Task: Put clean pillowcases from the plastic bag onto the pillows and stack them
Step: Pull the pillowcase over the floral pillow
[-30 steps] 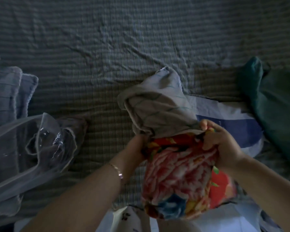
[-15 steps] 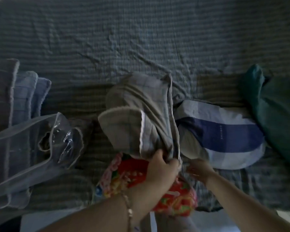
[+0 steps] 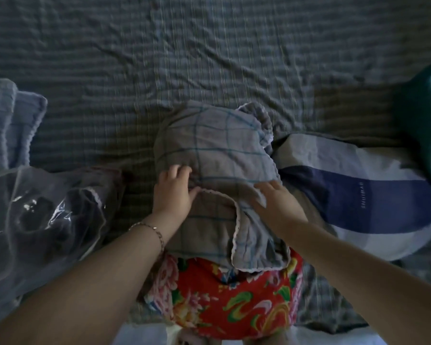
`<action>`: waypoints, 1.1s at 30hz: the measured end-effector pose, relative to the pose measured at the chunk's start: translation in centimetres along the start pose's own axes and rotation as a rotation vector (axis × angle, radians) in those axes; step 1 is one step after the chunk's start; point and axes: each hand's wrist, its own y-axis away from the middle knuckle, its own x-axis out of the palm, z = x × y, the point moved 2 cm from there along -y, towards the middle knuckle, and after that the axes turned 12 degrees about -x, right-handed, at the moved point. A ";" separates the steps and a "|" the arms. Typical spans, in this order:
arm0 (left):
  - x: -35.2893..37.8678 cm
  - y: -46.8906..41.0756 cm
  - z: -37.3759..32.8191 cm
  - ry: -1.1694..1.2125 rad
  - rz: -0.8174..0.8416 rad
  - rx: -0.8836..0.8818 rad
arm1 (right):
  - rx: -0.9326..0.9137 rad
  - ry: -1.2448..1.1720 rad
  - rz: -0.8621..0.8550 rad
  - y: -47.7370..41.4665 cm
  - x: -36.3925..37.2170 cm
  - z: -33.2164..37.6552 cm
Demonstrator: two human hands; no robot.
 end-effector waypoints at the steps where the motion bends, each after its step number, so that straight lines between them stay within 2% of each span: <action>1: 0.3 -0.8 -0.1 0.070 -0.024 -0.020 | -0.025 0.057 0.007 -1.5 0.5 0.2; 4: 0.6 -2.1 -0.5 0.222 0.001 -0.091 | -0.059 0.169 0.031 -4.6 1.3 0.5; 8: -1.0 -2.3 0.7 0.391 0.063 -0.194 | -0.249 0.221 0.003 -5.4 1.6 -0.1; 10: -2.0 -1.5 1.1 0.392 0.092 -0.152 | -0.431 0.206 -0.041 -4.6 1.0 -0.4; 12: -2.6 -0.5 0.9 0.368 0.069 -0.032 | -0.625 0.259 -0.073 -3.8 0.5 -0.9; 15: -2.8 1.9 0.1 0.447 0.002 0.114 | -0.745 0.288 -0.056 -2.0 -0.8 -1.6; 16: -2.5 2.9 -0.2 0.489 0.026 0.108 | -0.748 0.270 -0.090 -1.3 -1.0 -2.1; 18: -1.5 5.4 -1.0 0.513 0.183 0.106 | -0.688 0.280 -0.018 0.4 -1.3 -3.1; 21: 0.2 7.9 -3.2 0.361 0.584 0.251 | -0.396 0.366 0.207 2.7 -0.7 -5.6; 22: 0.6 7.6 -3.5 0.268 0.626 0.291 | -0.317 0.357 0.255 3.7 0.6 -6.7; 23: 0.8 6.7 -3.6 0.159 0.581 0.327 | -0.254 0.280 0.281 4.5 1.5 -7.3; 25: 0.9 4.5 -2.8 -0.016 0.357 0.398 | -0.201 0.334 0.358 4.7 2.4 -7.4; 26: 1.0 3.3 -2.2 -0.071 0.221 0.435 | -0.256 0.370 0.300 4.8 2.3 -6.9; 27: 1.0 2.3 -1.6 -0.095 0.163 0.436 | -0.251 0.358 0.321 4.8 2.0 -6.4; 32: 1.2 -0.1 -0.1 -0.117 0.086 0.496 | -0.190 0.309 0.297 4.4 2.5 -5.5; 33: 1.3 -0.2 0.1 -0.084 0.087 0.453 | -0.188 0.293 0.288 4.4 2.7 -5.4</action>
